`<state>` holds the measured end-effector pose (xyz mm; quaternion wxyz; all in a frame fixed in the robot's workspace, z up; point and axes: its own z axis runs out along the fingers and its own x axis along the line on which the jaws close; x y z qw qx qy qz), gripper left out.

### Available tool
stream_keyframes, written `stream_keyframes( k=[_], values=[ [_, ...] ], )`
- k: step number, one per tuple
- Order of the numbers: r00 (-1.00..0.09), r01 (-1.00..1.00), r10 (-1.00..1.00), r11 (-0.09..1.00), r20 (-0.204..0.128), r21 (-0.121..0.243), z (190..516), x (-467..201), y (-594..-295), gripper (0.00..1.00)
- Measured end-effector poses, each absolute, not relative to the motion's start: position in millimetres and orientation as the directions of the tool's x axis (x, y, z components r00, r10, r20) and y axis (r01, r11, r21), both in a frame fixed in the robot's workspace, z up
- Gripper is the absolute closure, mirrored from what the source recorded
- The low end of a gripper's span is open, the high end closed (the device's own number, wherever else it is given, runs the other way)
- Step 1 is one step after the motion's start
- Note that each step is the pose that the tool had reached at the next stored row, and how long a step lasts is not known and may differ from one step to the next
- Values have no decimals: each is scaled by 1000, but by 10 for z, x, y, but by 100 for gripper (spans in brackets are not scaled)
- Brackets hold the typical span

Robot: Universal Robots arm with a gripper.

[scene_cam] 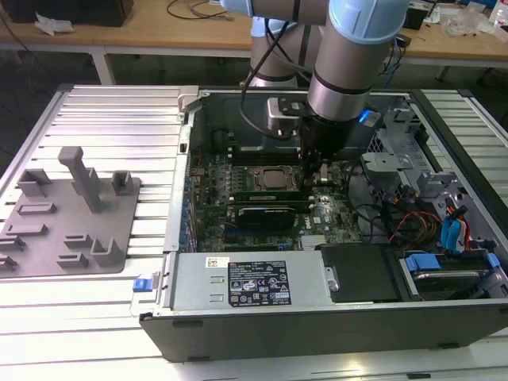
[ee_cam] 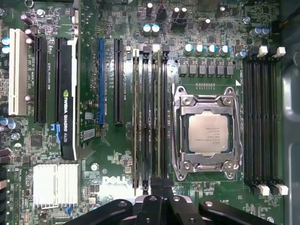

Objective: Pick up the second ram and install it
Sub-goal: 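Press down the second ram until it locks into place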

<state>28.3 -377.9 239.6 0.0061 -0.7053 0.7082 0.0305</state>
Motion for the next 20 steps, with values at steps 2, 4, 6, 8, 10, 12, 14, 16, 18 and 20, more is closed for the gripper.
stream_keyframes(
  k=[2,4,6,8,10,12,14,16,18,20],
  values=[
    [-5,-999,-999,3,-52,35,2384,282,-3768,92],
    [-5,-999,-999,3,-52,34,2365,280,-3768,92],
    [-5,-999,-999,3,-52,35,2356,280,-3767,92],
    [-5,-999,-999,3,-52,35,2337,280,-3768,92],
    [-5,-999,-999,3,-52,35,2322,280,-3768,92],
    [-5,-999,-999,3,-51,35,2316,280,-3768,92],
    [-5,-999,-999,3,-52,35,2312,280,-3768,92],
    [-5,-999,-999,3,-51,35,2300,280,-3768,92],
    [-5,-999,-999,3,-52,35,2297,280,-3768,92],
    [-5,-999,-999,3,-52,35,2284,280,-3769,92]
  ],
)
